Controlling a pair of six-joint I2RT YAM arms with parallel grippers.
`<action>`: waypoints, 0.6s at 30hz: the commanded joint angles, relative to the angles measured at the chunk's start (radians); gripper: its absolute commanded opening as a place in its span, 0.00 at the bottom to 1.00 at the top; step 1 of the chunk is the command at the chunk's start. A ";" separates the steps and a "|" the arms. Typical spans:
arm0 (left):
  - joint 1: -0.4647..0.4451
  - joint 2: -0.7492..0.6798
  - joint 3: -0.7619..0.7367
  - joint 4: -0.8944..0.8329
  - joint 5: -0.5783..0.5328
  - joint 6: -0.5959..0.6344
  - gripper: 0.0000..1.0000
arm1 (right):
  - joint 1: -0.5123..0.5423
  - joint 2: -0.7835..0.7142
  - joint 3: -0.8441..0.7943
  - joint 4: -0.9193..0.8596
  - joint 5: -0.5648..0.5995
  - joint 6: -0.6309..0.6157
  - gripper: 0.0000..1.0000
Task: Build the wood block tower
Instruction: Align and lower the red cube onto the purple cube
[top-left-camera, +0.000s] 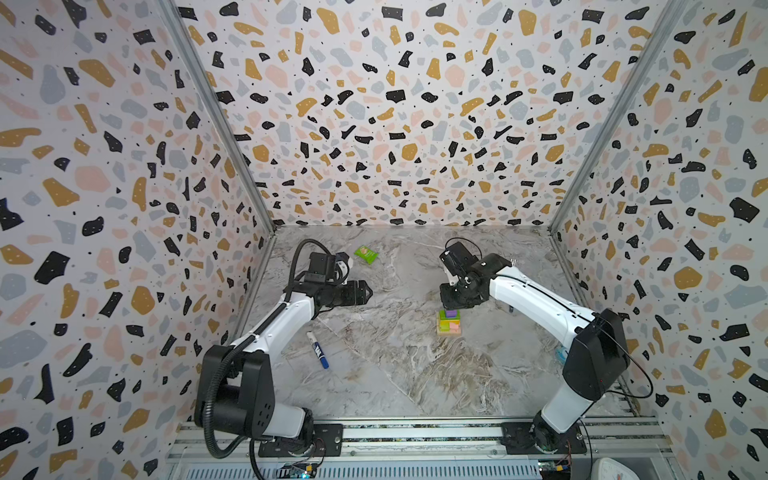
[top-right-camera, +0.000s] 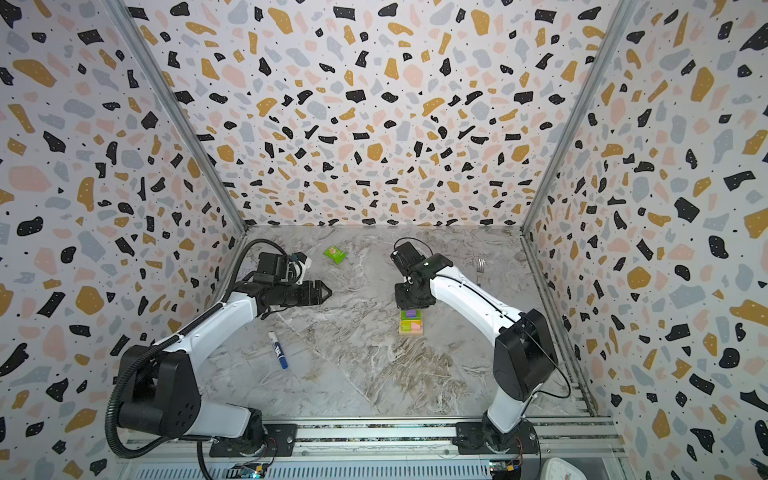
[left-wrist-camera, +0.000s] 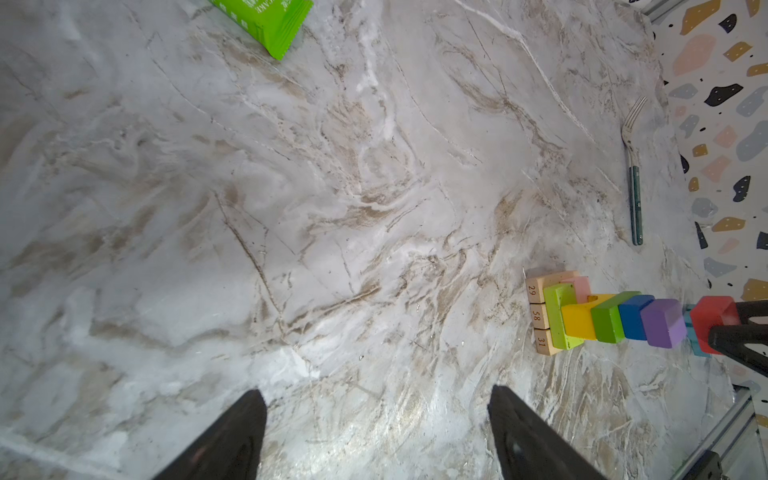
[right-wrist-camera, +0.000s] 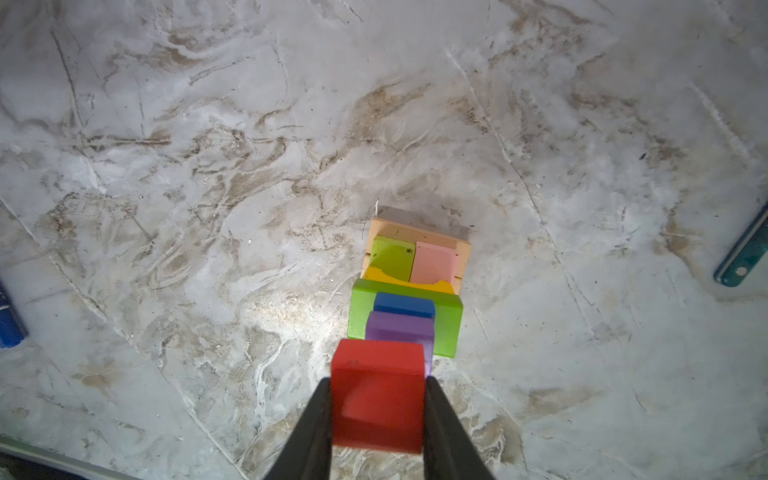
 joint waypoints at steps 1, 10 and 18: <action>-0.004 -0.011 -0.007 0.022 0.007 0.000 0.85 | -0.008 -0.052 -0.011 0.000 -0.006 0.000 0.15; -0.004 -0.011 -0.008 0.022 0.007 -0.002 0.85 | -0.011 -0.053 -0.037 0.019 -0.013 0.004 0.15; -0.005 -0.011 -0.009 0.022 0.007 -0.001 0.85 | -0.012 -0.055 -0.045 0.026 -0.014 0.007 0.15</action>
